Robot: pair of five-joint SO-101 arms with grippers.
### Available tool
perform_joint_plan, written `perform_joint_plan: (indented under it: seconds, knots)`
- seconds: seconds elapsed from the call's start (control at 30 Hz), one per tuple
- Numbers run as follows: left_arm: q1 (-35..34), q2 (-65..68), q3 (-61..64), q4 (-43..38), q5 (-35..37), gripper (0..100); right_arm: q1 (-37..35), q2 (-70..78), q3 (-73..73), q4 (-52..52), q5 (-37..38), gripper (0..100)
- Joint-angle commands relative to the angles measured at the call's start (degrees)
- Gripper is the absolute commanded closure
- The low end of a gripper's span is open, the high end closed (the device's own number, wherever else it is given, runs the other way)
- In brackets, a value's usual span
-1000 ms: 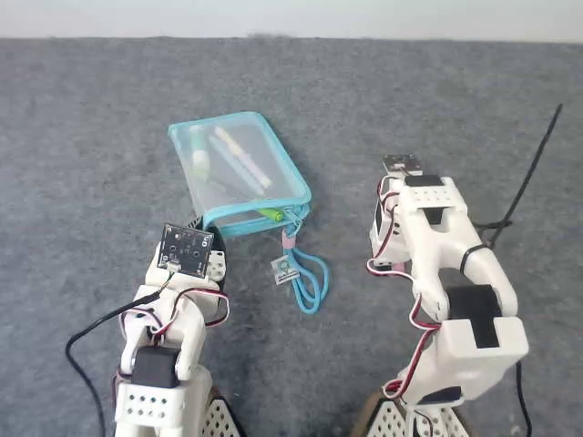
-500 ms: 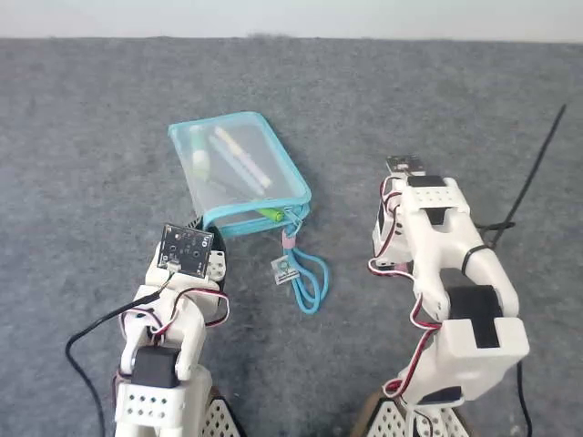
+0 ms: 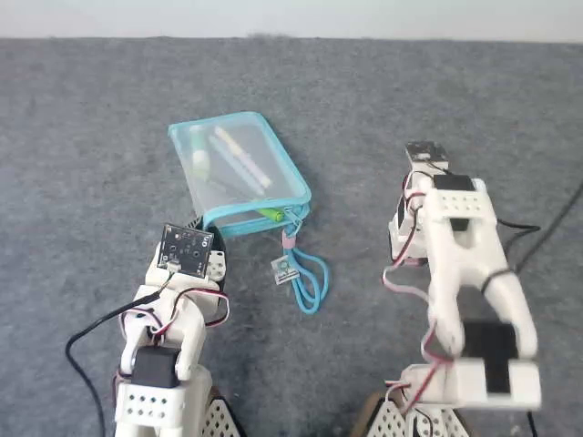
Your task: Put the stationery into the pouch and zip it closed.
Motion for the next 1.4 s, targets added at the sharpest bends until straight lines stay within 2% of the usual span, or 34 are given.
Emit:
perform_joint_plan:
  seconds: [0.0,0.23,0.47,0.73,0.9,1.1,1.37]
  knots:
    - [0.53,-0.88,-0.40,-0.26,-0.09,99,-4.70,-13.58,2.81,0.66,4.13,99.1]
    - [0.53,-0.88,-0.40,-0.26,-0.09,99,-23.87,-26.51,5.63,5.41,12.04,99.1]
    - [0.53,-0.88,-0.40,-0.26,-0.09,99,-38.64,-25.71,0.53,9.54,15.21,99.1]
    - [0.70,-0.88,-0.40,-0.26,-0.18,99,-39.78,-9.45,-14.42,10.95,11.16,99.1]
    - [4.22,-0.88,-0.40,0.09,-2.29,99,-39.60,4.35,-30.42,17.36,9.41,99.1]
    - [4.75,-0.88,-0.40,0.09,-2.55,99,-39.52,18.86,-50.73,26.51,7.82,99.1]
    - [5.10,-0.88,-0.40,0.18,-4.40,99,-33.98,31.69,-72.18,31.16,0.53,99.0]
